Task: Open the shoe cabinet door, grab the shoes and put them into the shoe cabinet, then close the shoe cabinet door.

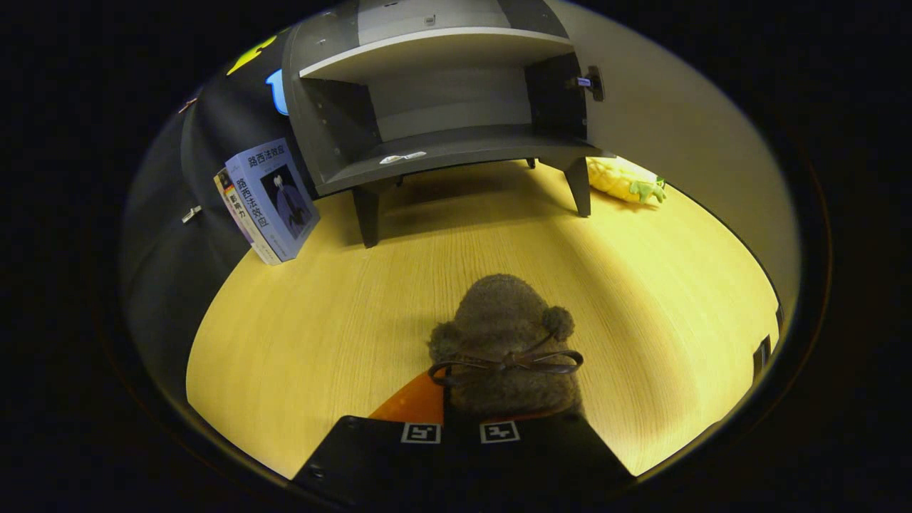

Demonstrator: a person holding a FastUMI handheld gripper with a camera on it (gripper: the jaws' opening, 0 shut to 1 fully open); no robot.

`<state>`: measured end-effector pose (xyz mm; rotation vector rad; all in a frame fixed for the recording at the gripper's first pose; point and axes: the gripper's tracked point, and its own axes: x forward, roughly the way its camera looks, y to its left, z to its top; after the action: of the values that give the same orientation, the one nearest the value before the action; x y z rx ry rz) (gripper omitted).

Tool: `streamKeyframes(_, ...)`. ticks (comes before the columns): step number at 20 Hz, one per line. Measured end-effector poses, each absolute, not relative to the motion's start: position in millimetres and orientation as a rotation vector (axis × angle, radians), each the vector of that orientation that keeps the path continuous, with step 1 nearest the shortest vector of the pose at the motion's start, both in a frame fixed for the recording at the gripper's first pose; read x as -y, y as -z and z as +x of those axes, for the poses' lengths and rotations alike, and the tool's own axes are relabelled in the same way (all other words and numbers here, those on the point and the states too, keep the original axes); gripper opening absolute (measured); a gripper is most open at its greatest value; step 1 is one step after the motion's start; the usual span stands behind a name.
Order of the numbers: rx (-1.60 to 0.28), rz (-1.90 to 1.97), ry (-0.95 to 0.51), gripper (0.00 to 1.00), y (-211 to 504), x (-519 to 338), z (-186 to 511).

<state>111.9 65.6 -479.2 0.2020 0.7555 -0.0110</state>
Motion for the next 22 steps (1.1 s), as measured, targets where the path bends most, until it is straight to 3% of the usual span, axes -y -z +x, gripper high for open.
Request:
streamKeyframes(11,-0.565,0.224,-0.02,0.05,232,-44,159)
streamKeyframes(22,-0.404,0.168,-0.041,0.05,89,-28,341)
